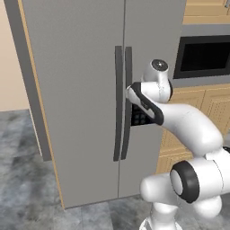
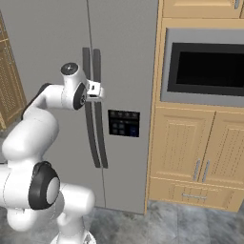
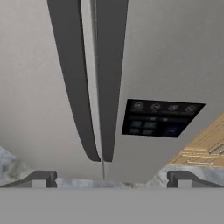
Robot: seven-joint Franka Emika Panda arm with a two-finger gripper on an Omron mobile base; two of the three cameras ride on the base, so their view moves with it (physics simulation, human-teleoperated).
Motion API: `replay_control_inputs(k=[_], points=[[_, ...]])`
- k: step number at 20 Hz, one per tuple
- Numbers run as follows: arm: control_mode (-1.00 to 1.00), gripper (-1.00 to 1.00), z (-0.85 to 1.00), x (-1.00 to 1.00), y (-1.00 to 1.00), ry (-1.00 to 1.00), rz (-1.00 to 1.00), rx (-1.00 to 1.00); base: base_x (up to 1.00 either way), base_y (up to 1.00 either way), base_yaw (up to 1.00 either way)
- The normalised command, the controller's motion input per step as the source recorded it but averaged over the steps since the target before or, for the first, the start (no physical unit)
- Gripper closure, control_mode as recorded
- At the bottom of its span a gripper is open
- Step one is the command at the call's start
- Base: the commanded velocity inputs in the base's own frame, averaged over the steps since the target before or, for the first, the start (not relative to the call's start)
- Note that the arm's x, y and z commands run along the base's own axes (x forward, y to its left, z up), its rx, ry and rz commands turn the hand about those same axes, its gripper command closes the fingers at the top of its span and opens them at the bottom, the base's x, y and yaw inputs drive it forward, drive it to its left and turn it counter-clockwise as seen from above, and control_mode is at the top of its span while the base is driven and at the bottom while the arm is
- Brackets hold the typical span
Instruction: Open the fridge, grab two sodas, and place both sodas inside the bowl with ice on the dining counter.
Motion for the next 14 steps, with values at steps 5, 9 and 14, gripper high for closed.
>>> replay_control_inputs(k=[5, 9, 14], points=[[-1.0, -1.0, -0.13, 0.35, 0.0, -0.01, 0.0, 0.0, 0.0, 0.0, 0.0], [-1.0, -1.0, -0.13, 0.41, -0.02, -0.01, 0.0, 0.0, 0.0, 0.0, 0.0], [-1.0, -1.0, -0.14, 0.43, -0.02, -0.02, 0.0, 0.0, 0.0, 0.0, 0.0]])
